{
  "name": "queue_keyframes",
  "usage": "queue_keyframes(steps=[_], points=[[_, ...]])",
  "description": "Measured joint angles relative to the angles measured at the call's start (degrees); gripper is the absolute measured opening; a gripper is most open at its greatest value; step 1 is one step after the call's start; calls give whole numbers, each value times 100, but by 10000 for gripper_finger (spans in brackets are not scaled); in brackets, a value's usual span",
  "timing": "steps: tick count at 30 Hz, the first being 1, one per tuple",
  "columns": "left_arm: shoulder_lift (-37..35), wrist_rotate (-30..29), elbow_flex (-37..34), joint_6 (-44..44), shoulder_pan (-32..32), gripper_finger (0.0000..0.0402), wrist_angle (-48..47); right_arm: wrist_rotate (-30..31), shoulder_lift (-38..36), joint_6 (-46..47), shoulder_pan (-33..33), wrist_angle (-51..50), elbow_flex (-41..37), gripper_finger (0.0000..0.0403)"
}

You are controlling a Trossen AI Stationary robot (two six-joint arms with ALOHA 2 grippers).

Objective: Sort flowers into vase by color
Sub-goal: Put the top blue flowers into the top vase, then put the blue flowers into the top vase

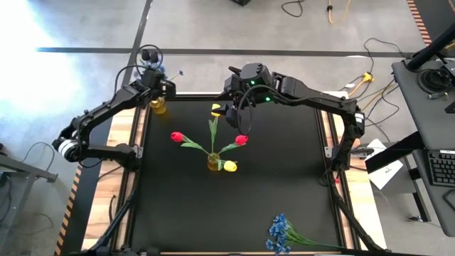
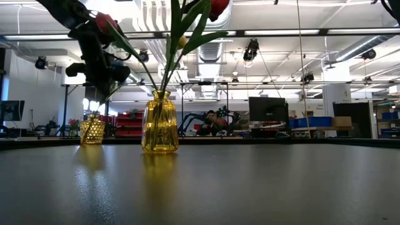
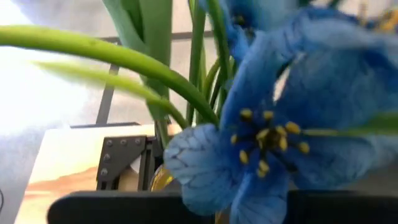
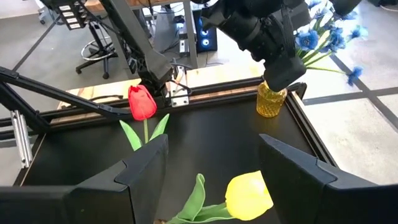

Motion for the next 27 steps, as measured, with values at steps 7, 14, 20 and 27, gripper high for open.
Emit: queue_keyframes(steps=[7, 14, 20, 27], points=[[-174, 20, -4, -553, -126, 0, -432, -2, -44, -26, 2, -154, 0, 235], [-308, 171, -4, -589, -126, 2, -438, -2, -46, -32, 2, -156, 0, 235], [-306, 318, 5, -509, -126, 32, -688, -4, -68, 59, 13, -280, 0, 235], [-305, 833, 291, -270, -126, 89, -1530, 2, -227, -23, 13, -519, 0, 235]])
